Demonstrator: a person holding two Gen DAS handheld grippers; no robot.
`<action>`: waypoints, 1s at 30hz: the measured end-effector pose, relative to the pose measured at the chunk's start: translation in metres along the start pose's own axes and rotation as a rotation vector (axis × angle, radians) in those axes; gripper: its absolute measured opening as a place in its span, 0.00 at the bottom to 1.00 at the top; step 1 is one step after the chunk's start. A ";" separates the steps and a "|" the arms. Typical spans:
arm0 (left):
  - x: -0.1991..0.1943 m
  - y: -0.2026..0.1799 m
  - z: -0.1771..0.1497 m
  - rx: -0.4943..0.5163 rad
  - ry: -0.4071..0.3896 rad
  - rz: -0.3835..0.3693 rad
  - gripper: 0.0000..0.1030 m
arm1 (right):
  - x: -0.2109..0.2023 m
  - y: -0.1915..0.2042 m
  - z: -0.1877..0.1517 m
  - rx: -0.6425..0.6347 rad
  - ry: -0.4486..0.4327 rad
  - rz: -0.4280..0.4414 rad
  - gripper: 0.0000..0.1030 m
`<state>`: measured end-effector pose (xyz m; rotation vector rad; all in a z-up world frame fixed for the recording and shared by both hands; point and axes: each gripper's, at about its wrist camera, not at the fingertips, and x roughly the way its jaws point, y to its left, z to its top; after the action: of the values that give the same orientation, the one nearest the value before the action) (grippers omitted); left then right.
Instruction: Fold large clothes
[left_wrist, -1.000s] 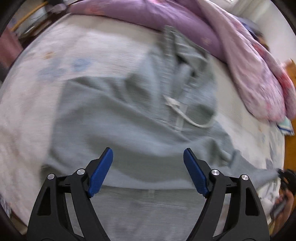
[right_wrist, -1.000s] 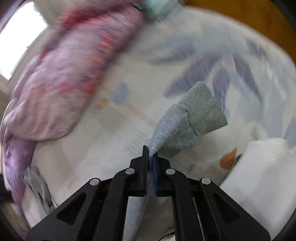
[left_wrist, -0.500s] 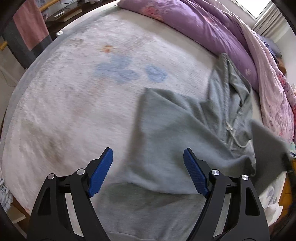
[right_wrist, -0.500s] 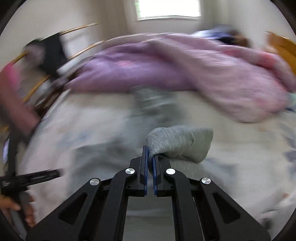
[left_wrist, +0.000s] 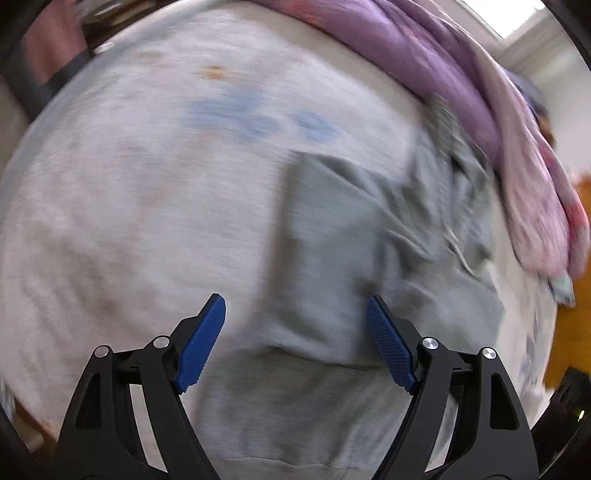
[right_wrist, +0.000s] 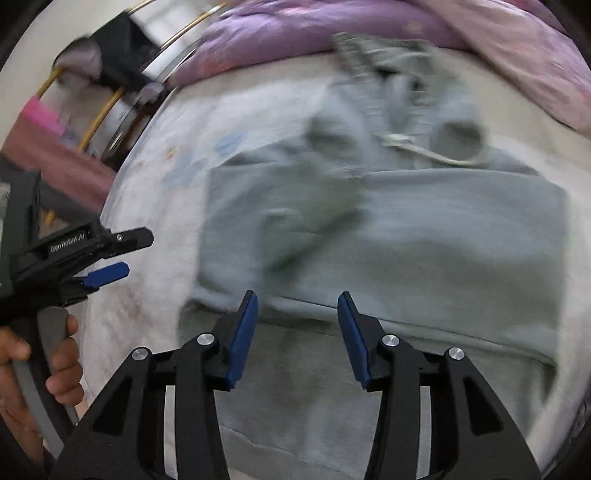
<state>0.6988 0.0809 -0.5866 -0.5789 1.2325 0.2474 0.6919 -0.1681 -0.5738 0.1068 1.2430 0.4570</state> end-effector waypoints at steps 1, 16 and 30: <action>0.005 -0.014 -0.001 0.043 0.001 -0.017 0.77 | -0.006 -0.020 0.000 0.037 0.004 -0.033 0.42; 0.055 -0.046 0.013 0.110 -0.080 0.140 0.11 | -0.057 -0.128 0.028 0.225 -0.087 -0.050 0.43; 0.010 -0.015 0.074 -0.114 -0.153 0.085 0.70 | -0.036 -0.145 0.148 0.139 -0.136 -0.079 0.54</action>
<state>0.7695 0.1072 -0.5760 -0.5949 1.1009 0.4283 0.8612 -0.2885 -0.5399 0.2028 1.1405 0.2899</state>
